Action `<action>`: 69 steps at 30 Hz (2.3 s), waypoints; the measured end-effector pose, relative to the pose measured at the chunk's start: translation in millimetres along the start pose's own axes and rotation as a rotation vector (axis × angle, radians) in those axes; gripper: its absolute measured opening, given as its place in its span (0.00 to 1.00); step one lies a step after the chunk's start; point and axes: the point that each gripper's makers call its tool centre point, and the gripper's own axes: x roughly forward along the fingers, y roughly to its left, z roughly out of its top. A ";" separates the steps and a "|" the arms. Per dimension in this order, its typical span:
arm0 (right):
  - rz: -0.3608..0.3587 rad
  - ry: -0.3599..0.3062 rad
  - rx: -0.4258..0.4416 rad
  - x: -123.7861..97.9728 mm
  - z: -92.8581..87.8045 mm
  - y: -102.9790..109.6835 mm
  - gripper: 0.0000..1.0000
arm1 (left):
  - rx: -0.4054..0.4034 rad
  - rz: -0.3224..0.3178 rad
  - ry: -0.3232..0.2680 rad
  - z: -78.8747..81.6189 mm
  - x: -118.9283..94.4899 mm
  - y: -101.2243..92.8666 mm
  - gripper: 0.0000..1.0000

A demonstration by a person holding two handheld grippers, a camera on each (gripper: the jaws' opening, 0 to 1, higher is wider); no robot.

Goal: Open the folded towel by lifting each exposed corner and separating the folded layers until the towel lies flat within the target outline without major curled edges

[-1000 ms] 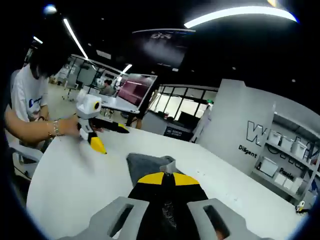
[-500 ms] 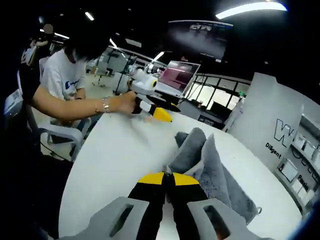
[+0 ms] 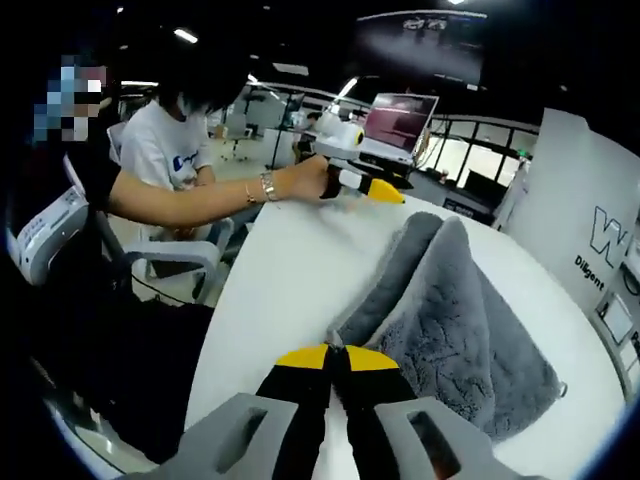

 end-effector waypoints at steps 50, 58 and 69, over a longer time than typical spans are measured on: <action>-0.460 0.013 0.411 41.6 -9.0 -240.3 0.25 | 0.017 -0.004 0.014 -1.2 -1.5 -4.4 0.99; -0.435 0.047 0.456 67.3 -9.9 -251.7 0.25 | 0.002 -0.012 0.001 1.4 -2.3 -3.7 0.98; -0.448 0.097 0.528 79.2 -33.7 -248.5 0.24 | -0.004 -0.028 0.017 -2.3 -1.4 -7.6 0.99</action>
